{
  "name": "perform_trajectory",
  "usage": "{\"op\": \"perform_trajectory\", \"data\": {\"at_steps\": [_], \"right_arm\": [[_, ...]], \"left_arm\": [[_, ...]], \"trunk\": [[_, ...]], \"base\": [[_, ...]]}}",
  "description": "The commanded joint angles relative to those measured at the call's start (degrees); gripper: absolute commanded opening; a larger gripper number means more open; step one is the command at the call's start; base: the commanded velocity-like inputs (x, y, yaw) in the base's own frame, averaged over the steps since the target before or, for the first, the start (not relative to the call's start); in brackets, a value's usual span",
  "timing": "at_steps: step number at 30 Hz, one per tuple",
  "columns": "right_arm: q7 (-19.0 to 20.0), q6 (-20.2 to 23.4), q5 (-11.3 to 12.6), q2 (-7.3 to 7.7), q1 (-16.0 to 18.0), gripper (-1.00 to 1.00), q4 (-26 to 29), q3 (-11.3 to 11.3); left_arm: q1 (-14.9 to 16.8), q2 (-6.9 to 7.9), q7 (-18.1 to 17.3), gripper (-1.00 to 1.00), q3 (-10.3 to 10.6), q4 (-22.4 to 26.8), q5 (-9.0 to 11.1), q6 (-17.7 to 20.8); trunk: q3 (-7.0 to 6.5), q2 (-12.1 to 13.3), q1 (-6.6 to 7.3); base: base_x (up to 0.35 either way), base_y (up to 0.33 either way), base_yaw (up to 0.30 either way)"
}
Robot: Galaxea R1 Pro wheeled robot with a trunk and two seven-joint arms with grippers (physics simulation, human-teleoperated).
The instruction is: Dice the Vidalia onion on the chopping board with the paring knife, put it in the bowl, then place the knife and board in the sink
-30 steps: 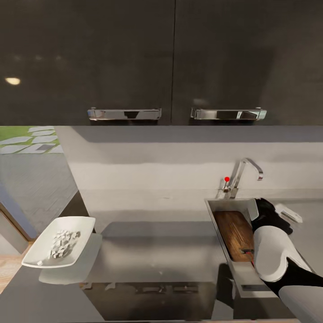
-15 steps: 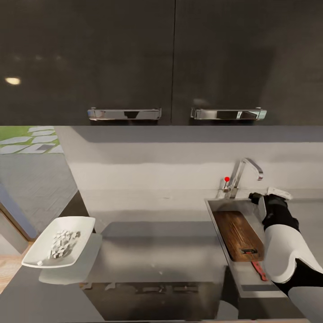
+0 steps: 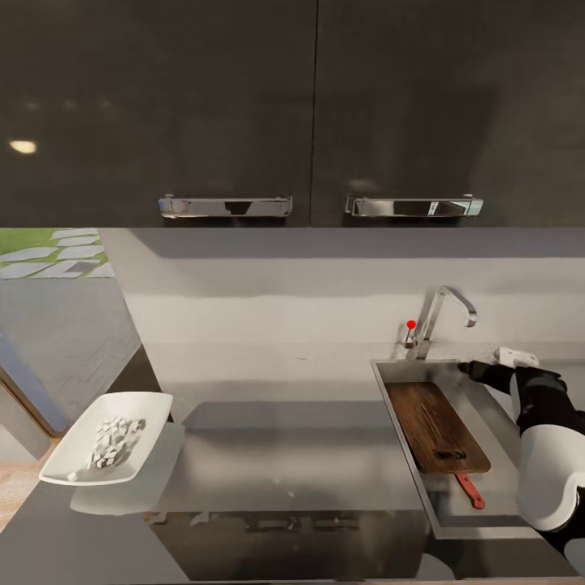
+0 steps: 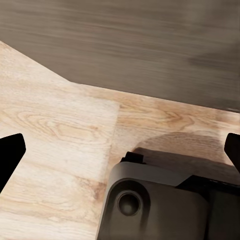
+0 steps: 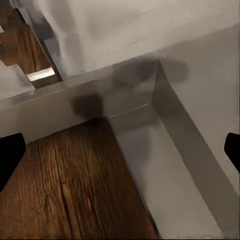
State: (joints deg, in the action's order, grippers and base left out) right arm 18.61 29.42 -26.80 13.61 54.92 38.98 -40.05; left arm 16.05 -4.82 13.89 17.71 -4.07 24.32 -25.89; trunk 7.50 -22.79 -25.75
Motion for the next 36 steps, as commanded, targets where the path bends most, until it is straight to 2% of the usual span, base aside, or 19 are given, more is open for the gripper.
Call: {"op": "perform_trajectory", "data": {"at_steps": [1,3,5,11,13,15,17,36], "right_arm": [[0.8,0.1,-1.4,-0.02,0.0,1.00,0.1,-0.2],[1.9,0.1,-4.1,0.02,-0.2,1.00,0.1,-0.2],[3.2,0.1,-5.5,0.06,-0.3,1.00,0.1,-0.2],[11.8,0.0,-7.9,0.62,-0.3,1.00,0.1,-0.2],[14.1,0.0,-9.8,0.76,-0.3,1.00,0.1,-0.2],[15.2,0.0,-11.7,0.79,-0.3,1.00,0.1,-0.2],[15.7,0.0,-12.6,0.75,-0.3,1.00,0.1,-0.2],[16.5,-0.1,-13.2,0.72,-0.3,1.00,0.1,-0.2]], "left_arm": [[0.1,-0.04,0.1,1.00,0.5,-0.2,0.3,-0.3],[0.1,-0.03,0.1,1.00,0.5,-0.2,0.3,-0.3],[0.1,-0.02,0.1,1.00,0.5,-0.2,0.3,-0.3],[0.1,0.02,-0.1,1.00,0.6,-0.2,0.2,-0.3],[0.1,0.10,-0.1,1.00,0.6,-0.2,0.2,-0.4],[0.1,0.14,-0.1,1.00,0.6,-0.2,0.2,-0.4],[0.1,0.15,-0.1,1.00,0.6,-0.2,0.2,-0.5],[0.1,0.16,-0.2,1.00,0.6,-0.2,0.1,-0.5]], "trunk": [[0.12,-0.1,-0.04],[0.12,-0.1,-0.04],[0.12,-0.1,-0.04],[0.12,-0.1,-0.04],[0.12,-0.1,-0.04],[0.12,-0.1,-0.04],[0.12,-0.1,-0.04],[0.12,-0.1,-0.04]], "base": [[0.000,0.000,0.000],[0.000,0.000,0.000],[0.000,0.000,0.000],[0.000,0.000,0.000],[0.000,0.000,0.000],[-0.053,0.000,0.000],[-0.194,0.000,0.000],[-0.322,0.000,0.000]]}}
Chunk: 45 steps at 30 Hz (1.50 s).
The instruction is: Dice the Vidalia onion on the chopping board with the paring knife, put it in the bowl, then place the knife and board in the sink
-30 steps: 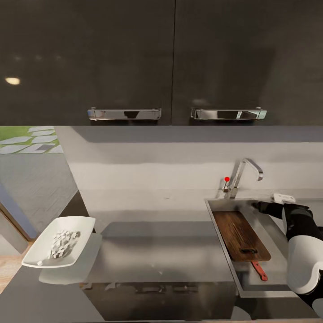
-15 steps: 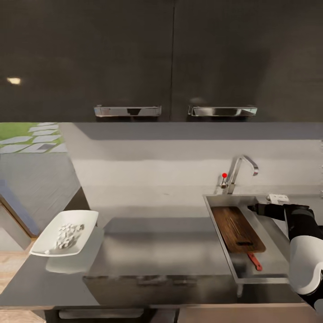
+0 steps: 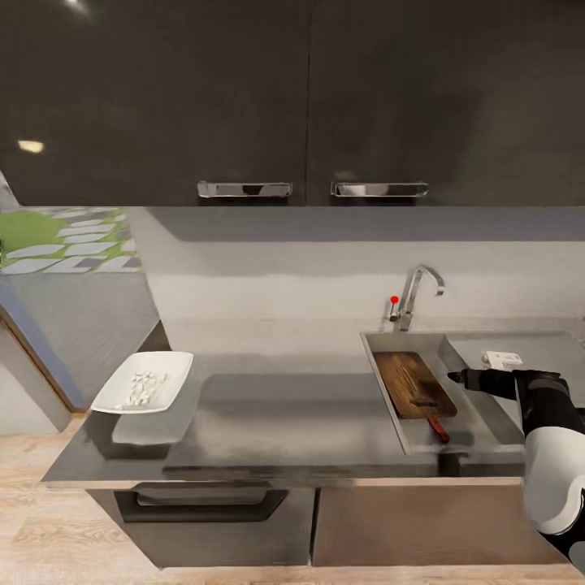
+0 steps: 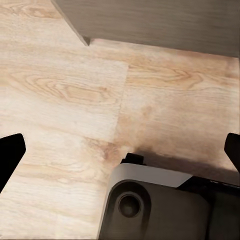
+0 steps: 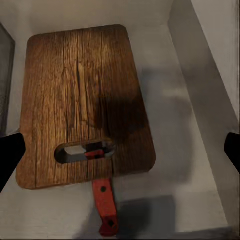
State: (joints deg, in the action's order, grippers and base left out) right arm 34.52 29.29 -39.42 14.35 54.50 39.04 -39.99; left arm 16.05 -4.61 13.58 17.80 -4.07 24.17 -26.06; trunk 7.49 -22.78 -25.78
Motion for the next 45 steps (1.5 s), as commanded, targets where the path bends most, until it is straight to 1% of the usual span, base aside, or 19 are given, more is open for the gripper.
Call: {"op": "perform_trajectory", "data": {"at_steps": [1,40,45], "right_arm": [[0.5,0.1,-0.6,-0.03,0.1,1.00,0.1,-0.3],[0.5,0.1,-0.5,-0.46,0.1,1.00,-0.1,-0.1],[0.5,-0.1,-0.5,-0.49,0.1,1.00,-1.2,-0.1]], "left_arm": [[0.1,-0.05,0.1,1.00,0.5,-0.2,0.3,-0.3],[0.1,0.04,0.1,1.00,0.5,-0.2,0.3,-0.3],[0.1,0.04,0.1,1.00,0.5,-0.2,0.3,-0.3]], "trunk": [[0.13,-0.1,0.00],[0.13,-0.1,0.00],[0.13,-0.1,0.00]], "base": [[-0.336,0.000,0.000],[-0.336,0.000,0.000],[-0.300,0.000,0.000]]}}
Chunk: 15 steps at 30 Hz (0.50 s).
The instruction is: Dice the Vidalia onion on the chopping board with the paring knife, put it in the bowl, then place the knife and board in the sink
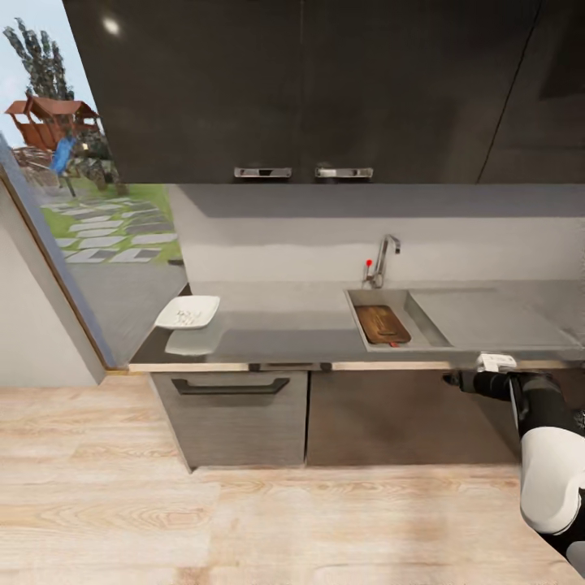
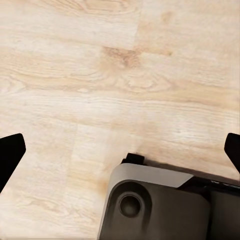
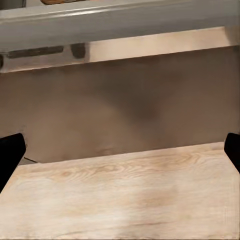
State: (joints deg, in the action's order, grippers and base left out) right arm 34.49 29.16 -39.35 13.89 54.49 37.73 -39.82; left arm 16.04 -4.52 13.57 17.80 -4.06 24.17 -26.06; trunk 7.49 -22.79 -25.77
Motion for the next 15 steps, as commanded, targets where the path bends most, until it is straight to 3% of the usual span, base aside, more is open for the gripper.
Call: {"op": "perform_trajectory", "data": {"at_steps": [1,8,12,14,15], "right_arm": [[0.5,-0.3,-0.6,0.00,0.1,1.00,-0.9,-0.3],[-1.6,-14.8,-2.9,0.57,-1.4,1.00,-17.5,-0.5],[-3.5,-24.9,-3.3,0.48,-6.0,1.00,-24.3,-0.4],[-5.7,-32.7,-3.3,0.41,-10.2,1.00,-29.4,-0.4],[-8.7,-39.1,-3.3,0.20,-13.7,1.00,-33.0,-0.3]], "left_arm": [[0.1,-0.05,0.1,1.00,0.5,-0.2,0.3,-0.3],[0.1,-0.13,0.1,1.00,0.5,-0.2,0.3,-0.3],[0.1,-0.14,0.1,1.00,0.5,-0.1,0.2,-0.2],[0.1,-0.14,0.1,1.00,0.6,0.1,0.2,-0.2],[0.1,-0.14,0.1,1.00,0.6,0.2,0.1,-0.2]], "trunk": [[0.13,-0.1,-0.02],[0.13,-0.1,-0.02],[0.13,-0.1,-0.02],[0.13,-0.1,-0.02],[0.13,-0.1,-0.02]], "base": [[-0.132,0.000,0.000],[-0.030,0.000,0.000],[-0.002,0.000,0.000],[0.000,0.000,0.000],[0.000,0.000,0.000]]}}
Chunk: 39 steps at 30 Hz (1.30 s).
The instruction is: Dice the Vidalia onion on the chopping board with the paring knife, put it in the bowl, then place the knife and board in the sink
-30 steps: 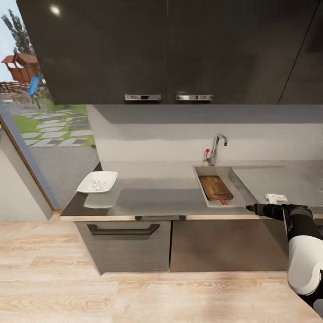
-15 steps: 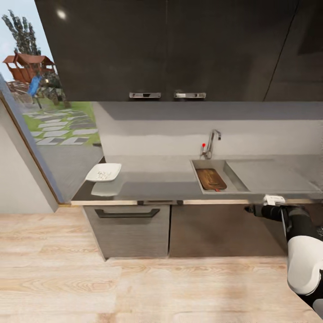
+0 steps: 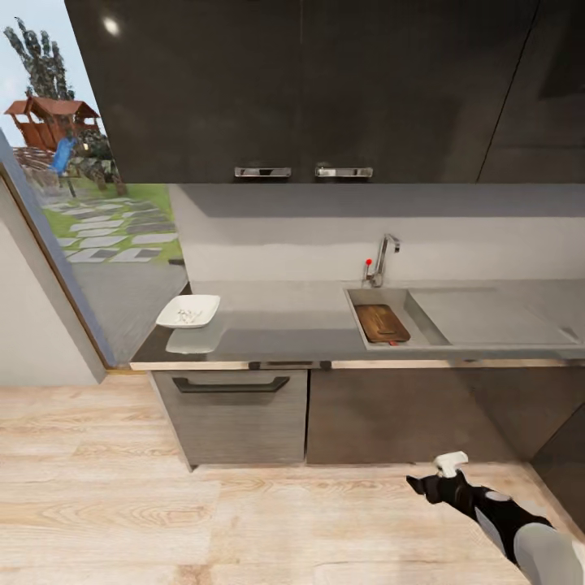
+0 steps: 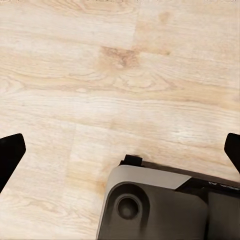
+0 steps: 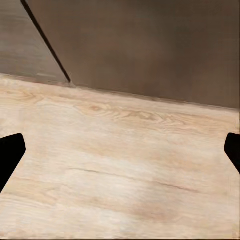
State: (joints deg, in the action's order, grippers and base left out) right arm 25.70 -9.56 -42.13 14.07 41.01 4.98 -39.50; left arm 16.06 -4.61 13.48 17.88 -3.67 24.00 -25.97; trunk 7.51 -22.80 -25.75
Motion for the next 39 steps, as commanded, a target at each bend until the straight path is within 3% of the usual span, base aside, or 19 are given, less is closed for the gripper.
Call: {"op": "perform_trajectory", "data": {"at_steps": [1,2,5,8,9,11,14,18,22,26,28,31,39], "right_arm": [[-4.5,-7.8,-0.5,-1.36,-5.2,1.00,-2.5,-0.6],[-5.6,-9.1,-0.5,-2.00,-6.7,1.00,-2.8,-0.6],[-11.2,-13.4,-0.5,-6.40,-15.7,1.00,-3.7,-0.6],[-14.0,-16.4,-0.5,-10.22,-23.7,1.00,-3.9,-0.6],[-14.6,-20.8,-0.5,-11.99,-28.3,1.00,-4.0,-0.6],[-15.7,-25.6,-0.4,-13.25,-31.4,1.00,-4.0,-0.7],[-20.2,-28.5,0.1,-13.76,-32.9,1.00,-3.7,-1.2],[-32.7,-29.8,0.8,-14.04,-33.6,1.00,-0.2,-1.4],[-37.6,-30.1,1.0,-16.06,-33.7,1.00,5.3,-1.2],[-37.2,-30.2,1.0,-16.52,-33.7,1.00,5.7,-1.1],[-37.0,-30.2,1.2,-16.51,-33.7,1.00,5.7,-1.3],[-37.0,-30.3,2.3,-16.52,-33.7,1.00,5.7,-1.4],[-36.9,-30.3,3.1,-16.44,-33.7,1.00,5.7,-1.4]], "left_arm": [[0.1,-0.05,0.1,1.00,0.4,0.2,0.2,-0.3],[0.1,-0.05,0.1,1.00,0.4,0.3,0.2,-0.3],[0.0,-0.05,0.1,1.00,0.4,1.3,0.1,-0.4],[0.0,-0.05,0.1,1.00,0.5,2.5,0.1,-0.4],[0.0,0.06,0.1,1.00,0.5,2.9,0.1,-0.4],[0.0,0.56,0.1,1.00,0.5,3.0,0.1,-0.5],[0.0,1.05,0.1,1.00,0.5,3.1,0.0,-0.5],[0.0,1.34,0.2,1.00,0.5,3.4,-0.1,-0.5],[0.0,1.30,0.4,1.00,0.5,5.1,-0.3,-0.4],[0.0,1.50,0.3,1.00,2.2,5.2,-0.4,-0.8],[0.0,2.53,0.2,1.00,3.0,5.1,-0.4,-1.2],[0.0,3.40,0.2,1.00,3.3,5.1,-0.4,-1.5],[0.0,3.56,0.2,1.00,3.4,4.9,-0.3,-1.5]], "trunk": [[0.12,-0.1,-0.04],[0.12,-0.1,-0.04],[0.12,-0.1,-0.04],[0.12,-0.1,-0.04],[0.12,-0.1,-0.04],[0.12,-0.1,-0.04],[0.12,-0.1,-0.04],[0.12,-0.1,-0.04],[0.12,-0.1,-0.04],[0.12,-0.1,-0.04],[0.12,-0.1,-0.04],[0.12,-0.1,-0.04],[0.12,-0.1,-0.04]], "base": [[0.000,0.000,0.000],[0.000,0.000,0.000],[0.000,0.000,0.000],[0.000,0.000,0.000],[0.000,0.000,0.000],[0.000,0.000,0.000],[0.000,0.000,0.000],[0.000,0.000,0.000],[0.000,0.000,0.000],[0.000,0.000,0.000],[0.000,0.000,0.000],[0.000,0.000,0.000],[0.000,0.000,0.000]]}}
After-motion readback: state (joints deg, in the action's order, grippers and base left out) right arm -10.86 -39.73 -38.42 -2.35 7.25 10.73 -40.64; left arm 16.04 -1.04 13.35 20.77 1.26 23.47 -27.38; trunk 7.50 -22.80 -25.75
